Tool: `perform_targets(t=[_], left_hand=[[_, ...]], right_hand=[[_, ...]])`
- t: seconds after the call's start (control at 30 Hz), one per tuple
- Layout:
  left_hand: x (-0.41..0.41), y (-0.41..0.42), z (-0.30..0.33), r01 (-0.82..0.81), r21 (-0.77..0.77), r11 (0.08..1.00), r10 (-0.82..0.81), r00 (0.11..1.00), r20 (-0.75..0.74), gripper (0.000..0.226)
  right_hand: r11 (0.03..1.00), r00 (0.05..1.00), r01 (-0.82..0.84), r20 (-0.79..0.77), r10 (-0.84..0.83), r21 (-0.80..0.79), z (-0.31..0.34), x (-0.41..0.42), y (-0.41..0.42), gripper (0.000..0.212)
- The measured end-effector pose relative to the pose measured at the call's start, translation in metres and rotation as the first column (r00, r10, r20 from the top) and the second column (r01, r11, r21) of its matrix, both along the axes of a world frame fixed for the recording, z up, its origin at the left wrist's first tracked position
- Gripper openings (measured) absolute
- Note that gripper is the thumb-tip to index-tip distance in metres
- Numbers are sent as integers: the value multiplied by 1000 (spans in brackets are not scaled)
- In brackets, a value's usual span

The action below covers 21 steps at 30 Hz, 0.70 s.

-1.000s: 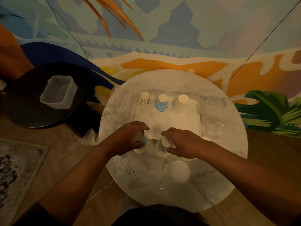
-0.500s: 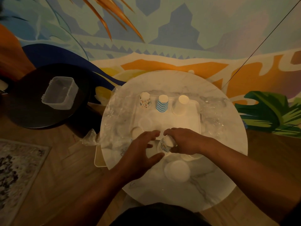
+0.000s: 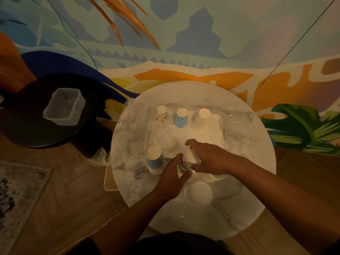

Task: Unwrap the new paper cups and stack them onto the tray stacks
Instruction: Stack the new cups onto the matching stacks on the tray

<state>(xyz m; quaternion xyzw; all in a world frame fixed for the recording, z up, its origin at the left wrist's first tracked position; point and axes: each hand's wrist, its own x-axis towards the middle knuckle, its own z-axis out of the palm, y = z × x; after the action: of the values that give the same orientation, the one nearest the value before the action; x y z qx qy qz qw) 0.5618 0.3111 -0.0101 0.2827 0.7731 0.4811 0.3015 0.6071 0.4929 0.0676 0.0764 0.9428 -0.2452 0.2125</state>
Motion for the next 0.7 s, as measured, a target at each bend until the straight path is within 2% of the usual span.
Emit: perform_targets(t=[0.1,0.23,0.4,0.6,0.7], left_hand=[[-1,0,8,-38,53,998,38,999,3,47],[-3,2,12,-51,79,996,47,998,45,58],[-6,7,5,2,65,998,-5,999,48,76],[-7,10,9,-11,-1,1000,11,999,-33,57],[-6,10,14,-12,11,1000,13,998,-54,56]], right_hand=[[995,998,57,-33,-60,-78,9,1,2,78],[981,990,100,-81,-114,-165,20,2,7,63],[972,981,130,-117,-155,-198,33,3,14,55],[962,971,178,-118,-205,-206,43,8,23,57],[953,959,217,-134,-248,-212,49,13,29,56]])
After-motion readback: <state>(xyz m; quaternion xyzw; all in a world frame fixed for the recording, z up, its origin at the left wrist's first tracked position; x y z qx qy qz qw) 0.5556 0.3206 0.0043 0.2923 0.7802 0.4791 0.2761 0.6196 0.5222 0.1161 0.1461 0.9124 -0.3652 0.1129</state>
